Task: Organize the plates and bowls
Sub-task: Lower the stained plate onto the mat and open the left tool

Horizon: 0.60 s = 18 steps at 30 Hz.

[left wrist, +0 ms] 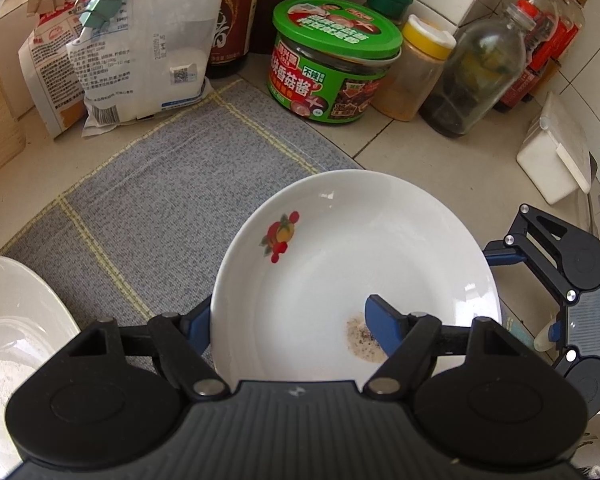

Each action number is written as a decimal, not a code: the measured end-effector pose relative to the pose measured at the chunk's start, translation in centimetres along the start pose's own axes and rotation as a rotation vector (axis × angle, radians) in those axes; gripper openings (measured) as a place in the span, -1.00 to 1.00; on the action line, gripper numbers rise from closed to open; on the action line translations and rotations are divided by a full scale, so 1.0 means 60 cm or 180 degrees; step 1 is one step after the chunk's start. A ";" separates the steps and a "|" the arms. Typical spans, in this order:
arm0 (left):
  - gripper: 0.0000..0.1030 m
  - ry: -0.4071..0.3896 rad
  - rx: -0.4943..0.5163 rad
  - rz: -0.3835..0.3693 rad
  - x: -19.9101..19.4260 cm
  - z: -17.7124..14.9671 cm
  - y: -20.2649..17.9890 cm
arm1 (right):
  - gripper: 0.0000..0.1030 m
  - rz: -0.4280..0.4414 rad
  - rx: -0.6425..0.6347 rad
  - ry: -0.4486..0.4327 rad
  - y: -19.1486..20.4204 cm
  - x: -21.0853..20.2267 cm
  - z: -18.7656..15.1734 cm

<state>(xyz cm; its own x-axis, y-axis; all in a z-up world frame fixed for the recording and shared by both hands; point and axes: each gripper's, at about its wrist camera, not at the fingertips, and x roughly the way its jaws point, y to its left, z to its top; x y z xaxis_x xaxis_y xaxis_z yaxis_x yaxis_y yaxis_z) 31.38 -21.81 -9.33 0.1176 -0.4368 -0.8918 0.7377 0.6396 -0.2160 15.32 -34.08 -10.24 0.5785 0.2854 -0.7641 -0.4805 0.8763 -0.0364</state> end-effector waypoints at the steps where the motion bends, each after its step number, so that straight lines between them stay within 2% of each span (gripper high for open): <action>1: 0.48 -0.0006 0.0003 0.0001 0.000 0.000 0.000 | 1.00 -0.0004 0.0001 0.0000 0.000 0.001 0.001; 7: 0.53 -0.0044 0.0063 0.0047 -0.004 -0.001 -0.004 | 1.00 -0.0051 -0.0012 -0.0008 0.002 -0.002 0.000; 9: 0.61 -0.0082 0.0096 0.0098 -0.009 -0.002 -0.007 | 1.00 -0.0057 -0.0018 -0.0010 0.002 -0.005 -0.001; 18: 0.62 -0.0315 0.0137 0.0254 -0.063 -0.021 -0.015 | 1.00 -0.0050 0.0048 0.0030 0.006 -0.042 -0.012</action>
<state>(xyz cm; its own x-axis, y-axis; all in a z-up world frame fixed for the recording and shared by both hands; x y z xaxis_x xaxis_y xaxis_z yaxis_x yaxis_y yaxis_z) 29.44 -19.92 -6.26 0.2405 -0.4472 -0.8615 0.7509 0.6481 -0.1268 13.22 -34.74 -8.78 0.5797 0.2679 -0.7695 -0.4614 0.8864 -0.0389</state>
